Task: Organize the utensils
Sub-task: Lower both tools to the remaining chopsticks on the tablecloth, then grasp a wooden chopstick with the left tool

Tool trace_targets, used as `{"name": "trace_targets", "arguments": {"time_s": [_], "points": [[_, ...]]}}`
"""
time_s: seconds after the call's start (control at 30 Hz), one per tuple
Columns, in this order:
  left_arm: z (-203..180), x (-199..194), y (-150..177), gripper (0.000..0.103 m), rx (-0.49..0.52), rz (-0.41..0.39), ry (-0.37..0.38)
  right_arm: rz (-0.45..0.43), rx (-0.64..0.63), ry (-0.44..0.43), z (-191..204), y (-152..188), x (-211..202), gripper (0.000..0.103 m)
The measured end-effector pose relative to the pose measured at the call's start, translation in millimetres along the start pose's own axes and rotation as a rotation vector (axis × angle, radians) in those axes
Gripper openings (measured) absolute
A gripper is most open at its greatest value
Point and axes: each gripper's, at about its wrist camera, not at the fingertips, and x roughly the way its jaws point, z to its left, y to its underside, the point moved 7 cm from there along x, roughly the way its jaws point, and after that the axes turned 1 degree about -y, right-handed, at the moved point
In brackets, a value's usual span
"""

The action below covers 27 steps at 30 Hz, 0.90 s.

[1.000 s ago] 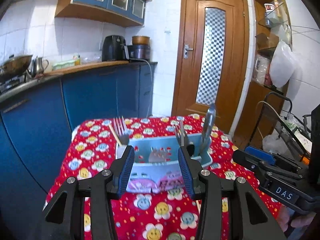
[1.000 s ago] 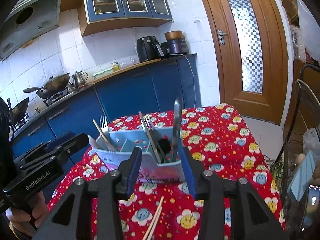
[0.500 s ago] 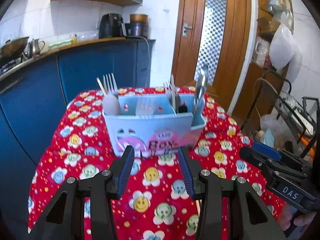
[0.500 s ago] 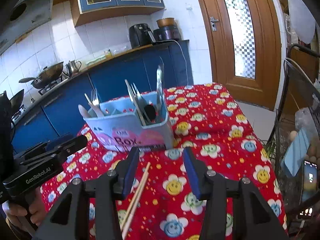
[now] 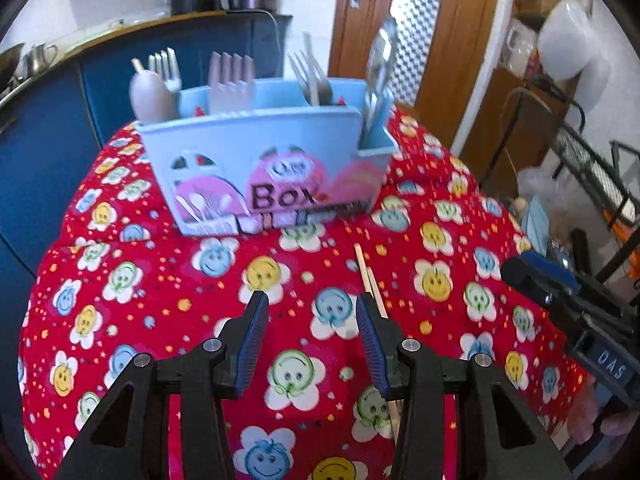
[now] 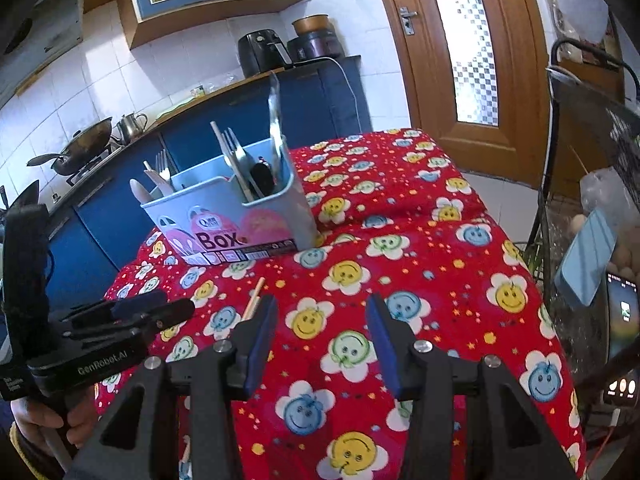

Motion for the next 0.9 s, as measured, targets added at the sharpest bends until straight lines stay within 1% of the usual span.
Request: {"name": "trace_targets", "arguments": {"time_s": [0.17,0.43,0.6,0.8,0.87,0.9], "points": [[-10.6,8.1,9.4,0.047,0.060,0.049,-0.013,0.009,0.014,-0.005,-6.6,5.7,1.4,0.049],[-22.8,17.0,18.7,0.047,0.109,0.100,-0.009,0.015,0.032,-0.013,-13.7,10.4,2.9,0.049],[-24.5,21.7,19.1,0.046,0.116,0.108,-0.022,0.016,0.040,-0.016,-17.0,11.5,3.4,0.049],[-25.0,25.7,18.4,0.046,0.095,0.140,0.005,0.016,0.041,-0.018,-18.1,12.5,3.9,0.049],[-26.5,29.3,22.3,0.047,0.087,0.172,0.025,0.015,0.041,-0.019,-18.5,12.3,4.0,0.049],[-27.7,29.8,22.0,0.047,0.095,0.166,0.018,0.014,0.042,-0.019,-18.9,12.4,3.8,0.049]]}}
